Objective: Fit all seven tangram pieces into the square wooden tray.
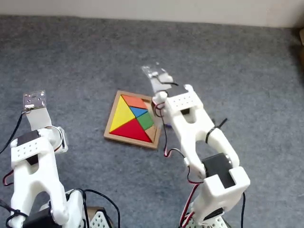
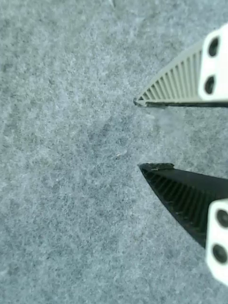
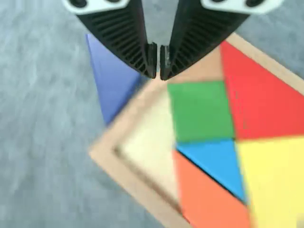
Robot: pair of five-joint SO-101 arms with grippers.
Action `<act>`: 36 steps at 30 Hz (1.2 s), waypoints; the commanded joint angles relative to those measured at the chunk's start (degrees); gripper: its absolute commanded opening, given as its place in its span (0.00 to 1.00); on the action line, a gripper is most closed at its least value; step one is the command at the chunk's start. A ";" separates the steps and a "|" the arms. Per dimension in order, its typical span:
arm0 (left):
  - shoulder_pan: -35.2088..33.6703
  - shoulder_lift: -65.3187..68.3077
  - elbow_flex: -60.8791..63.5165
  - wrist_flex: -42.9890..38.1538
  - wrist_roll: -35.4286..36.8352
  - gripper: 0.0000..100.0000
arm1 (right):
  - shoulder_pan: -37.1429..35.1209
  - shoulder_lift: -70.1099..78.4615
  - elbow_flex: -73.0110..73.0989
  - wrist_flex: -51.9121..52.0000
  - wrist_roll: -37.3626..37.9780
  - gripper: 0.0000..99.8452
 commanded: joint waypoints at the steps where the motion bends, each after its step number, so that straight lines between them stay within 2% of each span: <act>1: 1.36 -1.71 -0.22 -0.79 -0.35 0.20 | -0.66 -1.63 -6.20 0.75 0.79 0.03; 6: 1.27 -1.71 -0.22 -0.79 -0.35 0.20 | 3.30 -1.27 -8.40 6.29 0.88 0.04; 8: 1.36 -1.71 -0.22 -0.79 -0.35 0.20 | 4.88 -1.10 -8.13 7.08 1.14 0.09; 13: 1.45 -1.71 -0.22 -0.79 -0.35 0.20 | 5.05 -1.10 -4.62 7.16 9.14 0.26; 21: 1.45 -1.71 -0.22 -0.79 -0.35 0.20 | 2.33 -1.01 1.71 1.71 16.35 0.26; 26: 1.45 -1.71 -0.22 -0.79 -0.35 0.20 | 1.89 -1.01 4.35 -2.59 17.05 0.26; 36: 1.45 -1.71 -0.22 -0.79 -0.35 0.20 | 1.36 -1.10 6.81 -2.42 17.14 0.26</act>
